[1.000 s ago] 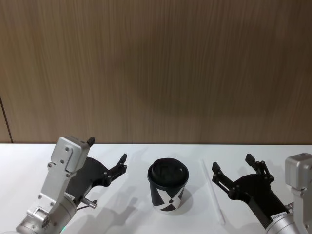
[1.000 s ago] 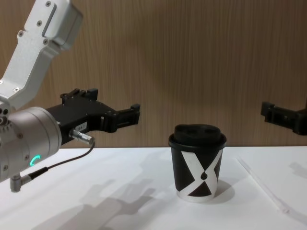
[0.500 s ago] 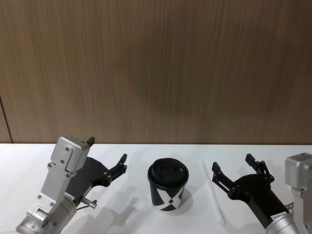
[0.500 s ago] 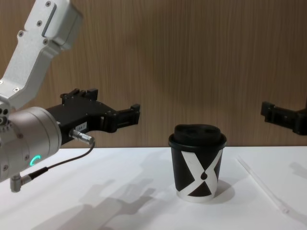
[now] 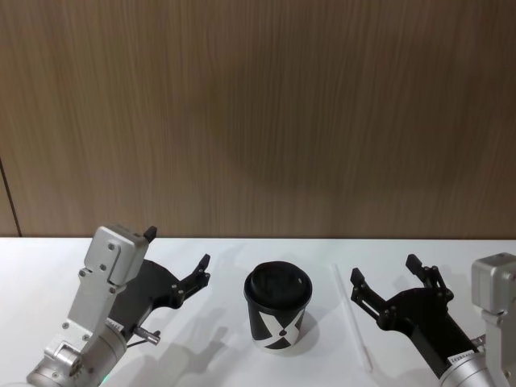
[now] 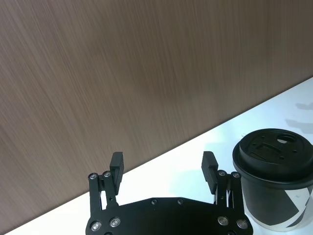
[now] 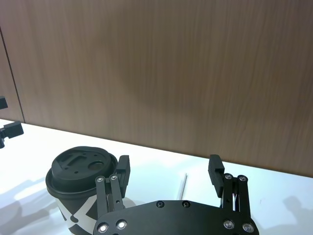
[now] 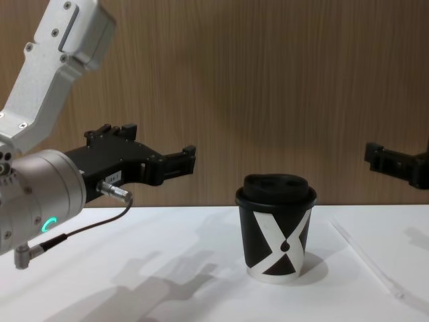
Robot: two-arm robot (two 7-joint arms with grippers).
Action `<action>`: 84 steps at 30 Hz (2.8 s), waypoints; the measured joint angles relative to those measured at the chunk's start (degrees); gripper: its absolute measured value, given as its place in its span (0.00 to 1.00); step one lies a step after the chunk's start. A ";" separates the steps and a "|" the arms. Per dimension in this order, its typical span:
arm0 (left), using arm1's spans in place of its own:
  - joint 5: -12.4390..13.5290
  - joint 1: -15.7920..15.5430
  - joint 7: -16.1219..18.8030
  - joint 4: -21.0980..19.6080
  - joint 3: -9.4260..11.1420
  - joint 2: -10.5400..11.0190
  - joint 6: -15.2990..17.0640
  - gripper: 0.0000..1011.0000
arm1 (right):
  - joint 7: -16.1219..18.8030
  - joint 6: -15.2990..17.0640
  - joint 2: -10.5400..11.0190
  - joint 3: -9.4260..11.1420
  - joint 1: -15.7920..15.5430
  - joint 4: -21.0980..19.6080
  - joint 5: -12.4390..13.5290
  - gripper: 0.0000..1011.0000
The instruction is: Pick up the straw with one hand, pass it to the other hand, and insert it into the cup.
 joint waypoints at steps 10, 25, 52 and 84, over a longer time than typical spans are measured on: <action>0.00 0.00 0.00 0.00 0.00 0.00 0.00 0.99 | 0.00 0.00 0.00 0.01 0.00 0.00 0.00 0.99; 0.00 0.00 0.00 0.00 0.00 0.00 0.00 0.99 | 1.54 2.49 2.00 0.29 -0.64 -1.18 -0.70 0.99; 0.00 0.00 0.00 0.00 0.00 0.00 0.00 0.99 | 4.07 11.41 3.03 -1.54 -2.34 -2.78 -2.14 0.99; 0.00 0.00 0.00 0.00 0.00 0.00 0.00 0.99 | 2.62 18.23 -0.61 -1.27 -2.55 0.27 -2.19 0.99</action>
